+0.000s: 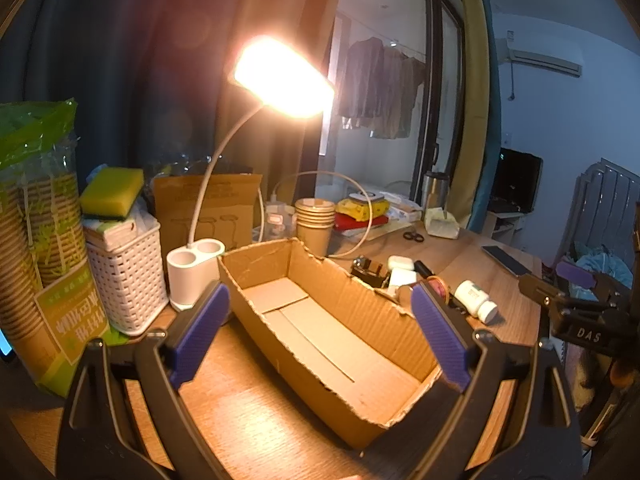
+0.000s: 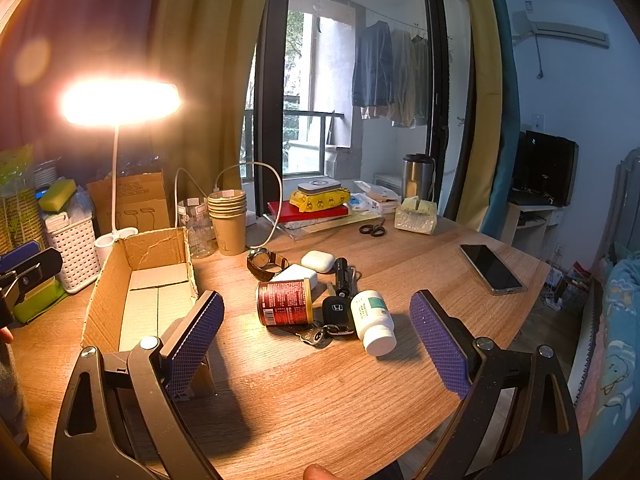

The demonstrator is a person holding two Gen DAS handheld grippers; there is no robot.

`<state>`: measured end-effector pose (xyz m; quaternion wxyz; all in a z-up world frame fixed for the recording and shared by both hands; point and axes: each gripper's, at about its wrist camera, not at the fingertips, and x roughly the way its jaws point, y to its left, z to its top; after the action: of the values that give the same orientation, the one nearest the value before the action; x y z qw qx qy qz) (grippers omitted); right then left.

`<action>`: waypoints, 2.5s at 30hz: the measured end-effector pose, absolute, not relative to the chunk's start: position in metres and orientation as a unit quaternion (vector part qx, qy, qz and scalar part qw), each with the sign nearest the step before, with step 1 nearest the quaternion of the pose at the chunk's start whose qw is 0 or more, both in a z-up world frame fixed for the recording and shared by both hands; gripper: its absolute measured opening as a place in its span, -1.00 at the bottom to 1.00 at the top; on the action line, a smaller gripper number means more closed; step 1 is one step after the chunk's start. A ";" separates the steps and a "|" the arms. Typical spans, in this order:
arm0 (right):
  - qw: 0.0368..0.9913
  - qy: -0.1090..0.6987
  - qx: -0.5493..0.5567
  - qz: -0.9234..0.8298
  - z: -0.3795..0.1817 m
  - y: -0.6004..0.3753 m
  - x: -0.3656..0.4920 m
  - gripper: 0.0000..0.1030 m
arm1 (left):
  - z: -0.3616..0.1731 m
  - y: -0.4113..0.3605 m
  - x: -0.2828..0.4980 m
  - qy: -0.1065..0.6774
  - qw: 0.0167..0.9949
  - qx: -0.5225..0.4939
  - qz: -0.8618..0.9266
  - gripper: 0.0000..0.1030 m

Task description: Organize rigid objects

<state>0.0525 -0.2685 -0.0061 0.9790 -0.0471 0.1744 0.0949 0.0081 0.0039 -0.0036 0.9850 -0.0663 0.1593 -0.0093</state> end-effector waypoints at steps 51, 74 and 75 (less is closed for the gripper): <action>0.964 0.240 -0.028 0.109 -0.044 -0.292 0.115 0.87 | -0.069 -0.018 0.089 0.362 0.929 -0.078 0.010 0.81; 0.956 0.282 -0.009 0.075 -0.075 -0.321 0.142 0.87 | -0.093 -0.024 0.128 0.438 0.898 0.021 -0.044 -0.56; 0.956 0.282 -0.008 0.074 -0.076 -0.321 0.143 0.87 | -0.092 -0.022 0.128 0.439 0.897 0.029 -0.048 -0.61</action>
<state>0.1426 -0.3215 -0.0758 0.9564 -0.0084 0.2824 0.0741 0.1282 -0.0216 -0.0921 0.8966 0.0290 0.4393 -0.0482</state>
